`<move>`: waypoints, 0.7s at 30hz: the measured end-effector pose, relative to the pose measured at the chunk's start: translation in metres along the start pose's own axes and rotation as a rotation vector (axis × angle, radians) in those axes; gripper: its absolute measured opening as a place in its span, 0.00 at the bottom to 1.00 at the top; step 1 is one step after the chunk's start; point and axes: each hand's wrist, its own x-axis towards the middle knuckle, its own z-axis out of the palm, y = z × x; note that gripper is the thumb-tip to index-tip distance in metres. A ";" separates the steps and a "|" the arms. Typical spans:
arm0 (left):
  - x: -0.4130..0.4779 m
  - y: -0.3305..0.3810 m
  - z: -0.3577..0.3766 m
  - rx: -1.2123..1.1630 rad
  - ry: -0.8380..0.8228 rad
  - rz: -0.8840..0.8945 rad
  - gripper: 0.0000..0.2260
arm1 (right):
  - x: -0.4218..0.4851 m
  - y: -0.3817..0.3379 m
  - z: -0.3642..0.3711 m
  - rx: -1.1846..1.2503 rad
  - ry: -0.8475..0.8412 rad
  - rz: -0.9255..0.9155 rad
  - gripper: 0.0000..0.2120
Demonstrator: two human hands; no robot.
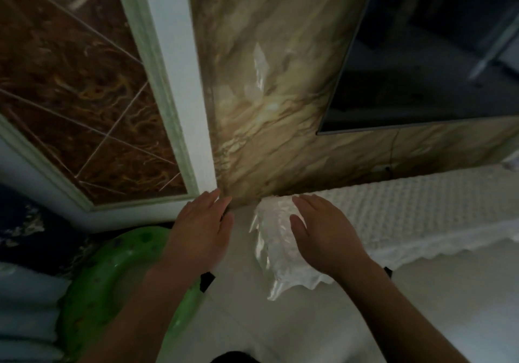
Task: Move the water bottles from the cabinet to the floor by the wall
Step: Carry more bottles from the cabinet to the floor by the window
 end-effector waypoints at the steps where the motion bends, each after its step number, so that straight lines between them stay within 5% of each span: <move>1: 0.002 0.008 0.003 0.001 0.011 0.009 0.30 | 0.000 0.010 0.000 -0.004 -0.015 0.005 0.27; 7: 0.010 0.066 0.029 0.020 0.126 0.107 0.19 | -0.009 0.080 -0.006 0.029 -0.033 0.007 0.29; 21: 0.035 0.282 0.119 -0.007 0.028 0.115 0.23 | -0.059 0.306 -0.081 0.115 -0.053 0.048 0.23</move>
